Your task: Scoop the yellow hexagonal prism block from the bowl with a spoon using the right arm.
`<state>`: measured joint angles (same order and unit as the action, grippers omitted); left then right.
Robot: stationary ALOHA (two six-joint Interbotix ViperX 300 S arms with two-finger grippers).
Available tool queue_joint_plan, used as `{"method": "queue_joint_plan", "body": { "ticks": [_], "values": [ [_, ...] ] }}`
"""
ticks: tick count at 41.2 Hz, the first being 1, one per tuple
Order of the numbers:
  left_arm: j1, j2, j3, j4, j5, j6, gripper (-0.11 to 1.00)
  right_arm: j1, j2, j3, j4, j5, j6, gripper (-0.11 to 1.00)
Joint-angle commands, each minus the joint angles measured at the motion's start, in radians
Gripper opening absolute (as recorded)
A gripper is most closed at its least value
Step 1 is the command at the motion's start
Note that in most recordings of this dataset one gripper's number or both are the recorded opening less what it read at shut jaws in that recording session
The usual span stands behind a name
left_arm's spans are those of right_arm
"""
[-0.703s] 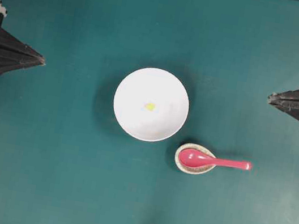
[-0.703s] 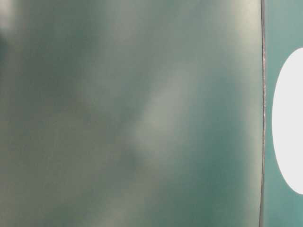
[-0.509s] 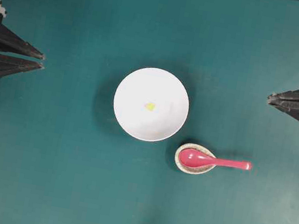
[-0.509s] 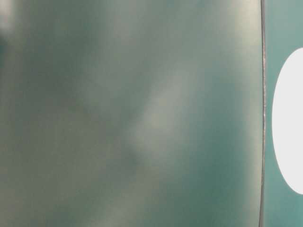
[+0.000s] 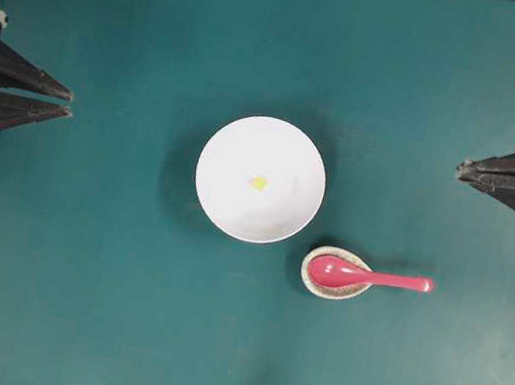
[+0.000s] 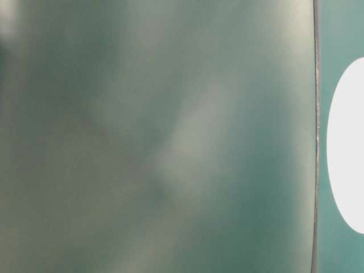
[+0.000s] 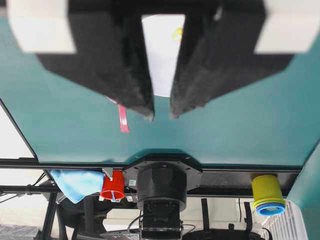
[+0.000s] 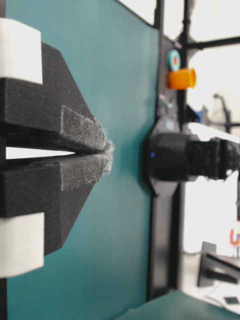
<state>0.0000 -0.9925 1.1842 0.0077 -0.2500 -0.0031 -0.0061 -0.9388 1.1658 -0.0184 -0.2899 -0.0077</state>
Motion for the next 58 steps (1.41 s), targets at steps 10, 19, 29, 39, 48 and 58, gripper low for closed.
{"method": "queue_joint_plan", "body": {
  "ticks": [10, 19, 29, 39, 48, 58],
  "values": [
    [0.000, 0.005, -0.028, 0.002, -0.005, 0.000, 0.19, -0.002, 0.017, -0.025, -0.002, -0.005, 0.011, 0.27],
    [0.000, 0.003, -0.028, 0.002, -0.005, -0.002, 0.19, 0.000, 0.089, -0.012, 0.003, -0.011, 0.017, 0.43],
    [0.000, 0.005, -0.028, 0.002, -0.002, 0.000, 0.19, 0.006, 0.225, 0.000, 0.035, -0.072, 0.077, 0.44],
    [0.002, 0.005, -0.028, 0.002, 0.002, 0.000, 0.19, 0.052, 0.407, 0.003, 0.038, -0.158, 0.123, 0.44],
    [0.002, 0.003, -0.028, 0.002, 0.011, 0.000, 0.19, 0.110, 0.541, 0.040, 0.106, -0.281, 0.130, 0.44],
    [0.000, 0.005, -0.028, 0.002, 0.012, -0.002, 0.19, 0.210, 0.638, 0.123, 0.221, -0.482, 0.130, 0.44]
  ]
}}
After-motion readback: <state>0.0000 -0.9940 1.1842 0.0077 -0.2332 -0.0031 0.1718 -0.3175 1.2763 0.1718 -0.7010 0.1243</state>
